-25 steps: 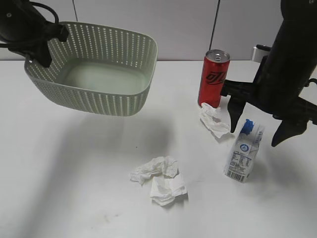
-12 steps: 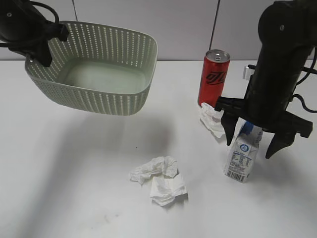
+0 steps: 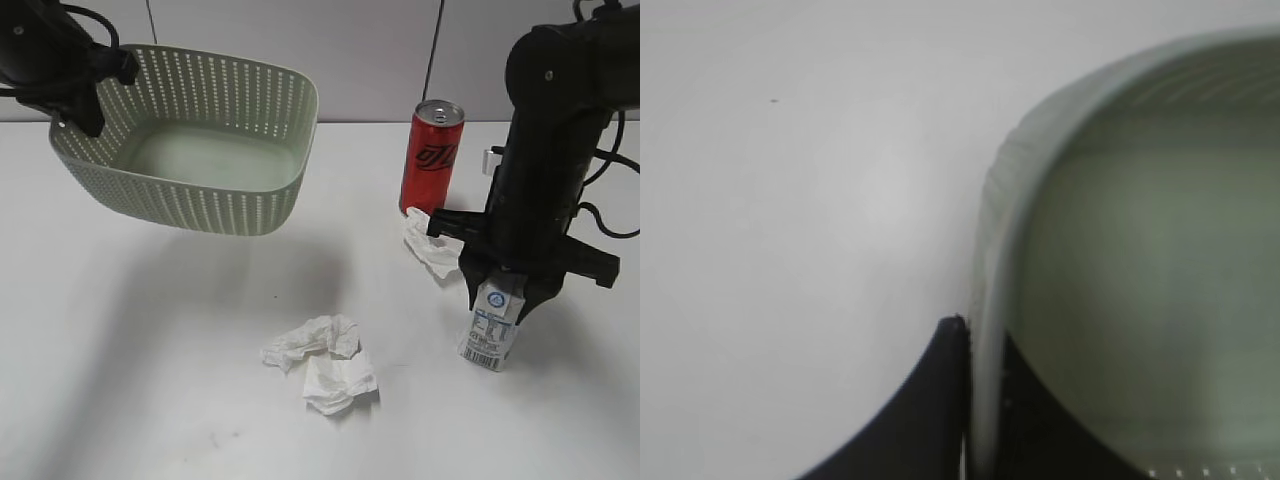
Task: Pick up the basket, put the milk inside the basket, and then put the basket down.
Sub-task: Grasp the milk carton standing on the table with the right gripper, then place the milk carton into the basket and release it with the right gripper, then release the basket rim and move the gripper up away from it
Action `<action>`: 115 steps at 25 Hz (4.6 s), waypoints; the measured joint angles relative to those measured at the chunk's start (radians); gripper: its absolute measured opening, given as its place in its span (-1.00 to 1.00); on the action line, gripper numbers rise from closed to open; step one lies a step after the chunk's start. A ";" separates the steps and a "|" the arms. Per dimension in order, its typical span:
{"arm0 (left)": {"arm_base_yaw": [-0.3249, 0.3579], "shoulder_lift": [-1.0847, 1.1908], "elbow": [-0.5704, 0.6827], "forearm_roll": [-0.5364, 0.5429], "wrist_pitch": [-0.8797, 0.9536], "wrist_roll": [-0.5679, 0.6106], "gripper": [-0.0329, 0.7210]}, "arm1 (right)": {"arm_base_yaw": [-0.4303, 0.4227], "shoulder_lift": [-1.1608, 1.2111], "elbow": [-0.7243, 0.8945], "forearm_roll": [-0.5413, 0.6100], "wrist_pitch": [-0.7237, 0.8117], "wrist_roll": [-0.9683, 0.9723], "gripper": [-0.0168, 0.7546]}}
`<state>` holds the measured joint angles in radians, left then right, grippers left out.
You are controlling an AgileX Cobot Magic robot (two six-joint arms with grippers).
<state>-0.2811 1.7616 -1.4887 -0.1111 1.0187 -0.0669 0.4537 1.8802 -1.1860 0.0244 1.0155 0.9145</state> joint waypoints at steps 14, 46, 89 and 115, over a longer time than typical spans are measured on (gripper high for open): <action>0.000 0.023 0.000 -0.006 0.036 -0.020 -0.91 | 0.000 -0.193 -0.128 -0.008 0.012 -0.298 -0.18; -0.072 0.093 0.000 -0.041 -0.020 -0.031 -0.91 | 0.202 0.331 -0.989 0.189 0.213 -0.636 -0.18; -0.072 0.176 0.004 -0.003 -0.063 -0.027 -0.91 | 0.258 0.401 -0.999 0.155 0.210 -0.692 0.70; 0.051 0.176 0.004 -0.077 0.026 -0.027 -0.91 | -0.342 -0.197 -0.380 -0.008 0.202 -0.869 0.63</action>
<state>-0.2296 1.9372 -1.4843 -0.1881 1.0445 -0.0940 0.1120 1.6835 -1.5662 0.0168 1.2170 0.0452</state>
